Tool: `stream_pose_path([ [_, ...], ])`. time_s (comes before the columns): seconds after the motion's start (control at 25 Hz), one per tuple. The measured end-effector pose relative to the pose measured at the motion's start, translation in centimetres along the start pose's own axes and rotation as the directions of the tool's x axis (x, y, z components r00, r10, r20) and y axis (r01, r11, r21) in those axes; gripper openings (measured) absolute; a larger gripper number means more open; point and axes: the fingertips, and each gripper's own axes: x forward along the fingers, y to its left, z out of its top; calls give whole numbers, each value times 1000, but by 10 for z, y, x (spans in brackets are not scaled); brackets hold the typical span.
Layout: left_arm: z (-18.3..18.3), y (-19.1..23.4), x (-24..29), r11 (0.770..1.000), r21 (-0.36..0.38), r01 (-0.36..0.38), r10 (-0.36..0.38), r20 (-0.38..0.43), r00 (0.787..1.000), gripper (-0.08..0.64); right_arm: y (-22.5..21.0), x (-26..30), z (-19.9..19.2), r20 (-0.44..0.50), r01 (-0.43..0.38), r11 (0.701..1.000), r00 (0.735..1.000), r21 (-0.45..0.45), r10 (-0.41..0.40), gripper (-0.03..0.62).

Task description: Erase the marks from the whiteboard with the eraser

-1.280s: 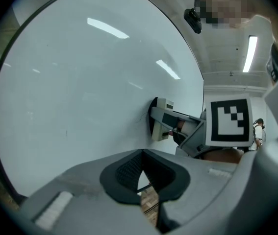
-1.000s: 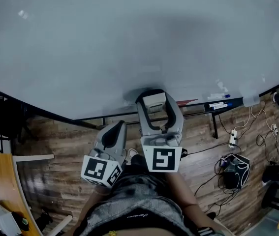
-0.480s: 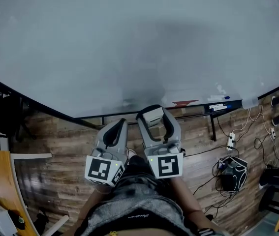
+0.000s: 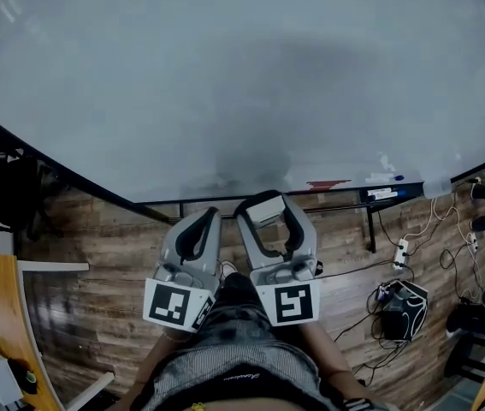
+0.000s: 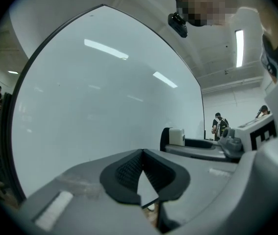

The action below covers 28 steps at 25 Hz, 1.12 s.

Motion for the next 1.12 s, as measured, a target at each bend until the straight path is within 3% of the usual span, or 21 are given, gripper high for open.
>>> stream_pose_path([
  [0.24,22,-5,-2,999,46,-15,13,54,998,-2,1,1,18,28,-13,1000,1000,-11,13,262],
  [1.12,14,-1,-5,998,37,-50,49,31,998,-2,7,3,20,27,-50,999,998,-19,50,262],
])
